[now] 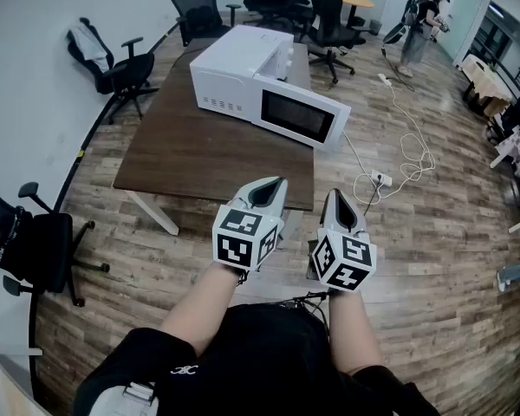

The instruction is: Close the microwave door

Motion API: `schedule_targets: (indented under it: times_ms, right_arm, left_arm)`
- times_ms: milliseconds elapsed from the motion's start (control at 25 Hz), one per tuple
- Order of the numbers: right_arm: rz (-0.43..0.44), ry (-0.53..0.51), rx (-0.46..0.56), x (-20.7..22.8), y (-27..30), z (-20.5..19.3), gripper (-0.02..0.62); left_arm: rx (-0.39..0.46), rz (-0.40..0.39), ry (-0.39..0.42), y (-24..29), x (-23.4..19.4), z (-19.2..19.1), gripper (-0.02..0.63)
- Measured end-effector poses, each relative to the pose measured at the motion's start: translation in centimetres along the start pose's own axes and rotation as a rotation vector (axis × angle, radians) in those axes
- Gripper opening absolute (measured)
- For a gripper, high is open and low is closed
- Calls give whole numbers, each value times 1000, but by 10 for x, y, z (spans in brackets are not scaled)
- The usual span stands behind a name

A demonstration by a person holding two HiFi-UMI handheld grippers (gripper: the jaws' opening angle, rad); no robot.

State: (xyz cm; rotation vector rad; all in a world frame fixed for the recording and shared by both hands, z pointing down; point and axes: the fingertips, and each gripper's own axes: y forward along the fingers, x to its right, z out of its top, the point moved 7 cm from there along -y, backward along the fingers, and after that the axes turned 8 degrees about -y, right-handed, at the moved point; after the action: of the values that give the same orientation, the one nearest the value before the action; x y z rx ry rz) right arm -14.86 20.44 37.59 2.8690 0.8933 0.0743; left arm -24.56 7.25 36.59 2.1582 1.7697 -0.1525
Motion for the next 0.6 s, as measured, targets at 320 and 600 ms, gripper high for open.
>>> schedule_targets:
  times_ms: [320,600]
  right_arm:
    - [-33,13,15,4,4,5,9]
    - [-35,10,-3,-3,6,1,9]
  left_arm:
    - [-27,-28,-22,11,-2,-1,11]
    - [-40,-47,-17,11,-2,-1,11]
